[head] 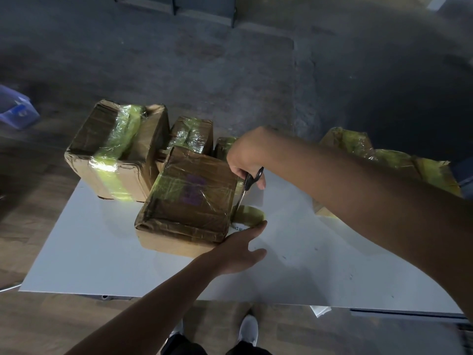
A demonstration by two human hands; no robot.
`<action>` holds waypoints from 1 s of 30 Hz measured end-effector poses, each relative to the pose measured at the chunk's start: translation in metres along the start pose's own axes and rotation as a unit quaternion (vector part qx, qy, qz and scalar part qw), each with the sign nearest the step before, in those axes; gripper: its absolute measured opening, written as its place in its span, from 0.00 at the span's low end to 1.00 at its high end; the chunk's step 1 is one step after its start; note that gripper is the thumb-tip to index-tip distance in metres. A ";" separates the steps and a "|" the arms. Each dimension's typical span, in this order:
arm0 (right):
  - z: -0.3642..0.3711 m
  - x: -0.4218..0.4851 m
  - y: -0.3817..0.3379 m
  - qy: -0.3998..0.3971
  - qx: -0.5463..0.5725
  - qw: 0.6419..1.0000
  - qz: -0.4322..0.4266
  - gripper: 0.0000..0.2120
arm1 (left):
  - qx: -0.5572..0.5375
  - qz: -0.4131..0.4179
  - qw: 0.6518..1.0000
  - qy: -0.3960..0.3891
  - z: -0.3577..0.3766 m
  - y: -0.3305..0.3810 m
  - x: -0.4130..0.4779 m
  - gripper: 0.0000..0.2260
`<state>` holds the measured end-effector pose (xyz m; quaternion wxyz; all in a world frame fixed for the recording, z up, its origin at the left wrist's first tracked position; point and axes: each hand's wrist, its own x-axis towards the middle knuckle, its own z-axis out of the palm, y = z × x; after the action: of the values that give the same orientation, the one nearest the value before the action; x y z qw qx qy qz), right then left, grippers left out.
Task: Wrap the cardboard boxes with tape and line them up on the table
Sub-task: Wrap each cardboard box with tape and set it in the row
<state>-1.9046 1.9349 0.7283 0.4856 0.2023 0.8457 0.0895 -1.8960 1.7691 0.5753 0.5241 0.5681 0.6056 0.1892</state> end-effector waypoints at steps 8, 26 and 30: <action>-0.005 -0.004 0.000 0.002 -0.022 0.999 -0.049 0.22 | 0.008 -0.004 1.000 -0.001 0.000 -0.003 0.001 0.31; 0.052 -0.012 0.013 -0.018 0.051 0.998 0.031 0.28 | 0.111 0.034 0.984 0.138 0.006 -0.010 0.018 0.18; 0.121 -0.009 0.020 0.022 0.191 0.977 0.088 0.21 | 0.174 0.030 0.968 0.177 0.015 -0.011 0.025 0.16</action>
<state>-1.7917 1.9438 0.6808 0.4097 0.3630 0.8365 -0.0268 -1.8839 1.7823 0.5500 0.2959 0.6259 0.6950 0.1941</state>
